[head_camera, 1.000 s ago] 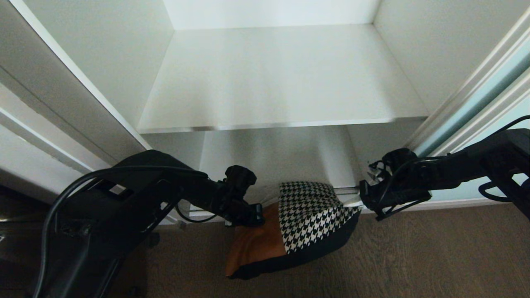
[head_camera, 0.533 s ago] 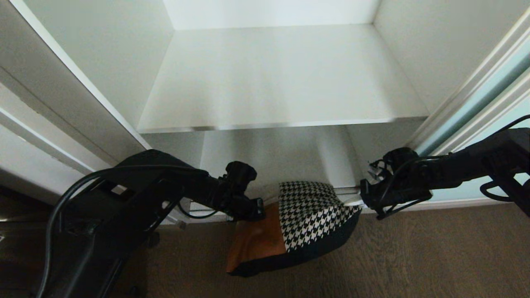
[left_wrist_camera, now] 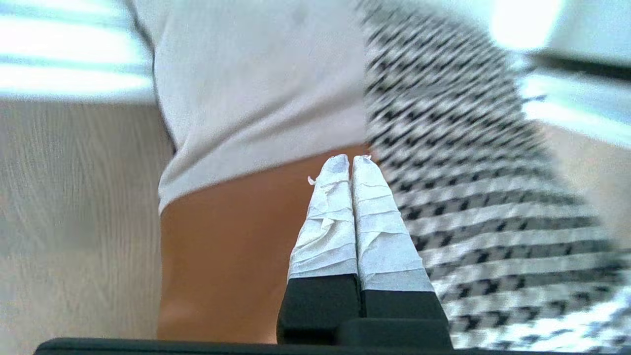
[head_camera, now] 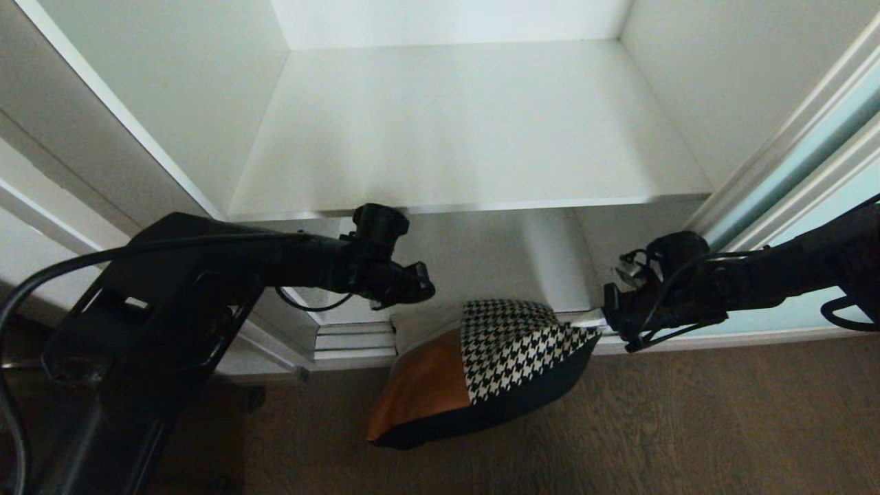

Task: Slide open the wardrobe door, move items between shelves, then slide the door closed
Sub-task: Place the pillow on the lower shelf

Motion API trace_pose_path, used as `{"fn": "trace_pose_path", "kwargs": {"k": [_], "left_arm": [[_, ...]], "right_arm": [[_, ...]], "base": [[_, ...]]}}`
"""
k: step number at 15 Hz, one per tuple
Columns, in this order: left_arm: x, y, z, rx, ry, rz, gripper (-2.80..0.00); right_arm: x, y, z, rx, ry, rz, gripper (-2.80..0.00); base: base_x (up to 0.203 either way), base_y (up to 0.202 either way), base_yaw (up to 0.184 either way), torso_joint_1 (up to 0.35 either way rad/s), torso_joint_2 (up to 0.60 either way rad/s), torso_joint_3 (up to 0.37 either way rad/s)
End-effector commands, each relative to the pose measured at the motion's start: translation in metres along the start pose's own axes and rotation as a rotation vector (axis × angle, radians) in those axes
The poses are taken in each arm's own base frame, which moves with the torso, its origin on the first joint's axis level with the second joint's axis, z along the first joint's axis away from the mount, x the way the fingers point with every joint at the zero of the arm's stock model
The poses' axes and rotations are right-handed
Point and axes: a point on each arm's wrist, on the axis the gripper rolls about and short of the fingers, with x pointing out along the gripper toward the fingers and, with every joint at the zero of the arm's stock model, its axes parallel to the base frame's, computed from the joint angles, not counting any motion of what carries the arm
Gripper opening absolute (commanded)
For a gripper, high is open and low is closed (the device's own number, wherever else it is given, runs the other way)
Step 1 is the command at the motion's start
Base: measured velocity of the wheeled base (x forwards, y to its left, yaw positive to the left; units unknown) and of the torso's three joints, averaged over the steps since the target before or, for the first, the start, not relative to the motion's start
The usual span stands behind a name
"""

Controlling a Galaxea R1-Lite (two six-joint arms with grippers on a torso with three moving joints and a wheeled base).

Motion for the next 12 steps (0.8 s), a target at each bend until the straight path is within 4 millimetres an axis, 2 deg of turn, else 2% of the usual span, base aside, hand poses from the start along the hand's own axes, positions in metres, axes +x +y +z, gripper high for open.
{"fn": "trace_pose_path", "kwargs": {"k": [1, 3, 5, 7, 8, 12], "left_arm": [[-0.011, -0.004, 0.005, -0.006, 0.029, 0.012, -2.80], [-0.005, 0.009, -0.017, -0.012, 0.151, 0.079, -2.80], [-0.008, 0.019, -0.036, -0.007, 0.241, 0.104, -2.80], [-0.020, 0.026, -0.040, 0.061, 0.300, 0.048, -2.80], [-0.022, 0.030, -0.044, 0.077, 0.320, 0.050, 0.00], [-0.034, 0.041, -0.062, 0.133, 0.388, 0.067, 0.00]], "right_arm": [[-0.003, 0.004, -0.002, -0.008, -0.005, 0.013, -2.80], [0.001, -0.001, -0.002, 0.002, 0.004, 0.008, -2.80], [0.006, -0.007, -0.002, 0.015, 0.011, 0.003, -2.80], [0.009, -0.010, -0.002, 0.021, 0.015, 0.001, -2.80], [0.009, -0.010, -0.001, 0.021, 0.014, 0.001, -2.80], [0.013, -0.014, -0.001, 0.030, 0.021, -0.002, -2.80]], "base": [[0.000, 0.000, 0.000, 0.000, 0.00, 0.000], [0.000, 0.000, 0.000, 0.000, 0.00, 0.000], [0.000, 0.000, 0.000, 0.000, 0.00, 0.000], [0.000, 0.000, 0.000, 0.000, 0.00, 0.000], [0.000, 0.000, 0.000, 0.000, 0.00, 0.000], [0.000, 0.000, 0.000, 0.000, 0.00, 0.000]]}}
